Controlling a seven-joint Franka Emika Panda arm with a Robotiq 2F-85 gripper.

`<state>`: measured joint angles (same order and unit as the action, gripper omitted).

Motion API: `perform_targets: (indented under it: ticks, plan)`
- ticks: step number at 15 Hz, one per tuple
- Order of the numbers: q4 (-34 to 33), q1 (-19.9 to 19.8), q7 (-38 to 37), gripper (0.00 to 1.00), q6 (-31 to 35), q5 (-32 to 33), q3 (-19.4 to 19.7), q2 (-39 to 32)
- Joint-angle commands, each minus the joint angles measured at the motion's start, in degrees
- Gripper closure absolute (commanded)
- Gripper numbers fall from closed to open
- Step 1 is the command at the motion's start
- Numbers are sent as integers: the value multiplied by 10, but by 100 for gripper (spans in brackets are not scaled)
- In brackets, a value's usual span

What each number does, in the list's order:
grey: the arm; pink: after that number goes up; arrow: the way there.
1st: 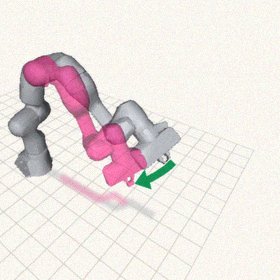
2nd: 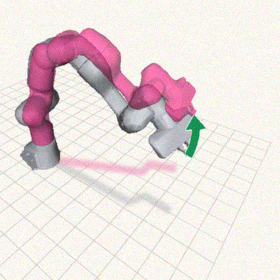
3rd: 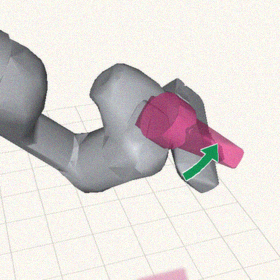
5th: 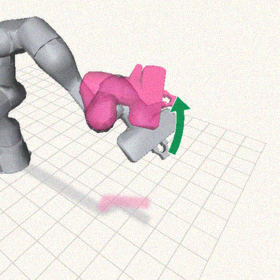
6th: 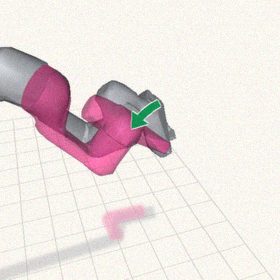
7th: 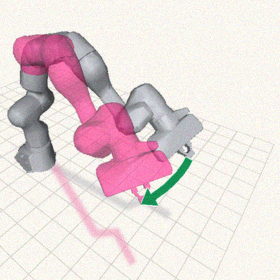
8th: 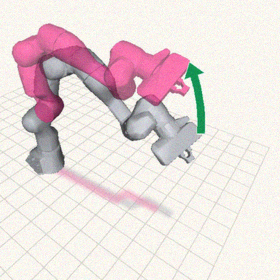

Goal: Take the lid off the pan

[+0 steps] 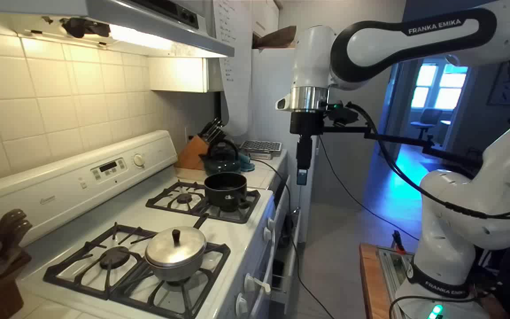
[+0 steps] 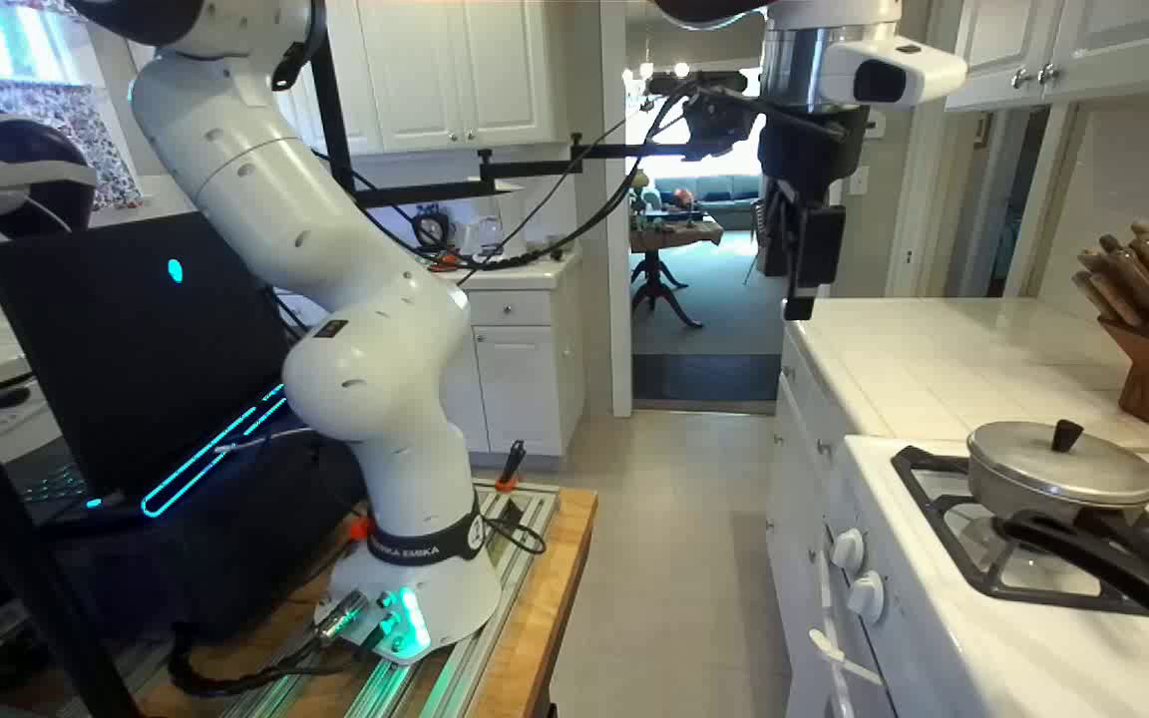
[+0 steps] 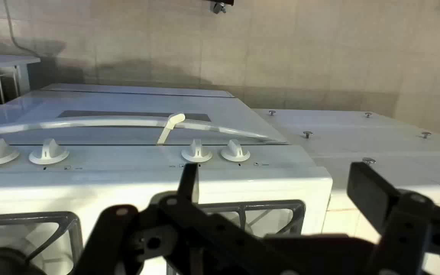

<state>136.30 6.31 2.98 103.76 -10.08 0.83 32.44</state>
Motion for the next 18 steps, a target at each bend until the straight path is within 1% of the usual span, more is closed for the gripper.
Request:
perform_targets:
  ticks: [1, 13, 15, 18]
  plan:
    - [-2, -9, 4, 0, -2, -4, -7, 0]
    - [-2, -9, 4, 0, -2, -4, -7, 0]
    - [-5, -17, 8, 0, 13, 8, -5, -14]
    - [-15, -21, 31, 0, 65, 24, -3, -44]
